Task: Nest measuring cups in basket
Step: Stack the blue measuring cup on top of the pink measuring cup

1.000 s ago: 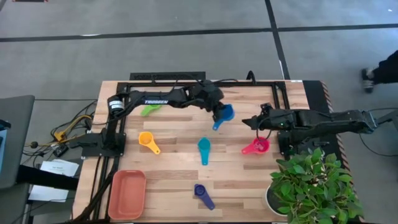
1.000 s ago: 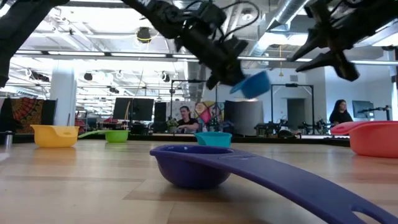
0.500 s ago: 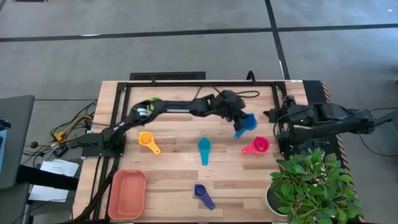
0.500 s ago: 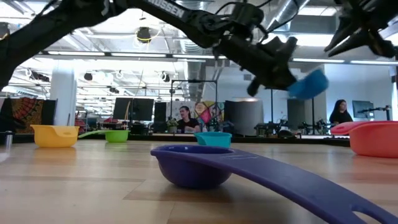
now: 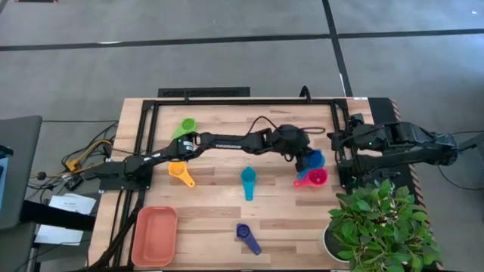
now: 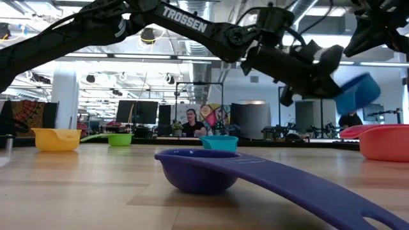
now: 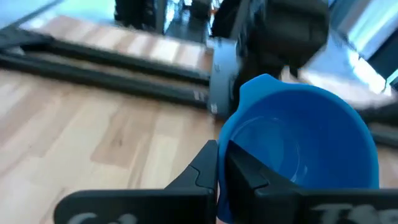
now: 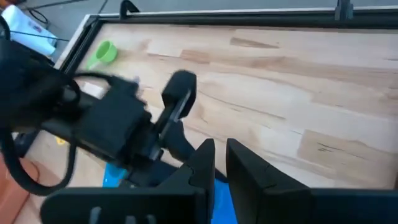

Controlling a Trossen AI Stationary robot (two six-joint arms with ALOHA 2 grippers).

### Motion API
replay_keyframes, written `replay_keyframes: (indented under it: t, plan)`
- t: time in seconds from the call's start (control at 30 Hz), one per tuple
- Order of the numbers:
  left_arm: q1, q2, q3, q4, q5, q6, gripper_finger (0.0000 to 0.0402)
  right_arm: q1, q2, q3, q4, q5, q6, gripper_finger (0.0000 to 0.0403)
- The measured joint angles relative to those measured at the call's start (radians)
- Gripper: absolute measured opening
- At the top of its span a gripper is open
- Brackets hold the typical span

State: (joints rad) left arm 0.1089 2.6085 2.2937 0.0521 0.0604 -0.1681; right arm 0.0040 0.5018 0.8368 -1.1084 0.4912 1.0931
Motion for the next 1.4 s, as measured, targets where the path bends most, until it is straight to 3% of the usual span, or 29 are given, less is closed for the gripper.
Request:
replay_keyframes:
  t: [0.23,0.4,1.03,1.23,1.4]
  plan:
    - [-0.014,0.000,-0.021,0.033,0.010,0.113,0.0000,0.001,0.000,0.000,-0.016,-0.060,-0.003,0.0062]
    - [-0.016,0.024,-0.018,0.142,0.059,0.165,0.0000,0.001,0.000,0.000,-0.016,-0.080,-0.003,0.0062]
    - [-0.023,0.049,-0.011,0.065,0.071,0.166,0.0001,0.002,0.000,0.000,-0.020,-0.106,-0.021,0.0062]
    - [-0.024,0.049,-0.011,0.066,0.056,0.157,0.0041,0.002,0.000,0.000,-0.020,-0.105,-0.011,0.0062]
    - [-0.022,0.048,-0.011,0.063,0.008,0.055,0.0084,0.002,0.000,0.000,-0.019,-0.105,0.005,0.0062]
